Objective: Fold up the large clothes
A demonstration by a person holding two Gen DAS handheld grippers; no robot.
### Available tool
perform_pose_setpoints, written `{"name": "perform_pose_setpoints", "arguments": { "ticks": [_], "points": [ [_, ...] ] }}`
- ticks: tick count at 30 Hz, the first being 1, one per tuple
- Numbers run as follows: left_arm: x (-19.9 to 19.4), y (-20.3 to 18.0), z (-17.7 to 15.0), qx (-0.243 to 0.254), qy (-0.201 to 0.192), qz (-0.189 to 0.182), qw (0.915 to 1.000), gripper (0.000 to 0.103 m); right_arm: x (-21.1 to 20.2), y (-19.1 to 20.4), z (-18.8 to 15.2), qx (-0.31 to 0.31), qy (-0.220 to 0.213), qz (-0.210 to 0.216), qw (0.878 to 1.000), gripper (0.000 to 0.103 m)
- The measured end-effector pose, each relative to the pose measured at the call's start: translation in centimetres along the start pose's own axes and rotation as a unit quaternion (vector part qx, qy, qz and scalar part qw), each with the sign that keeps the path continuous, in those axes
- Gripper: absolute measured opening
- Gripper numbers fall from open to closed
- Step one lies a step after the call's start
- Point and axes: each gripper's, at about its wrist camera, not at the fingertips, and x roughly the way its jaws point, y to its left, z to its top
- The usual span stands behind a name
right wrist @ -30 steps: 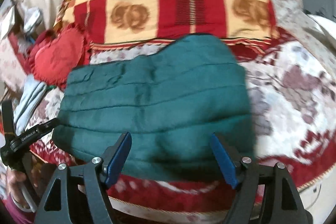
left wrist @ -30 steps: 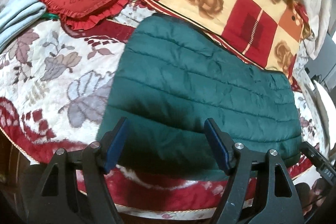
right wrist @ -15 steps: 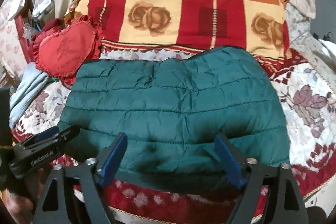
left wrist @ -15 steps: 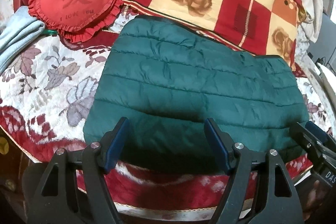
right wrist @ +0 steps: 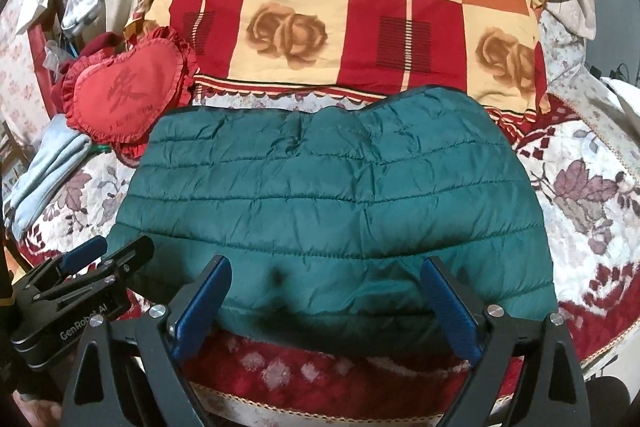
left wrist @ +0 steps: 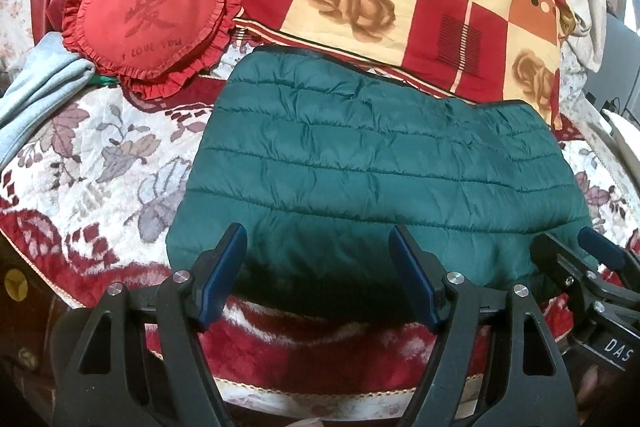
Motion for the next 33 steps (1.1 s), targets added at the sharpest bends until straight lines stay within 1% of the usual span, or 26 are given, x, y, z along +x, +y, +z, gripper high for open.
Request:
{"name": "perform_pose_setpoints", "arguments": {
  "ticks": [13, 33],
  "points": [
    [-0.19, -0.16, -0.6, 0.007, 0.0, 0.004, 1.0, 0.074, -0.16, -0.31, -0.26, 0.004, -0.002, -0.002, 1.0, 0.095],
    [-0.43, -0.56, -0.49, 0.012, -0.001, 0.002, 0.9999, 0.074, -0.24, -0.77, -0.42, 0.01, 0.002, -0.004, 1.0, 0.095]
  ]
}}
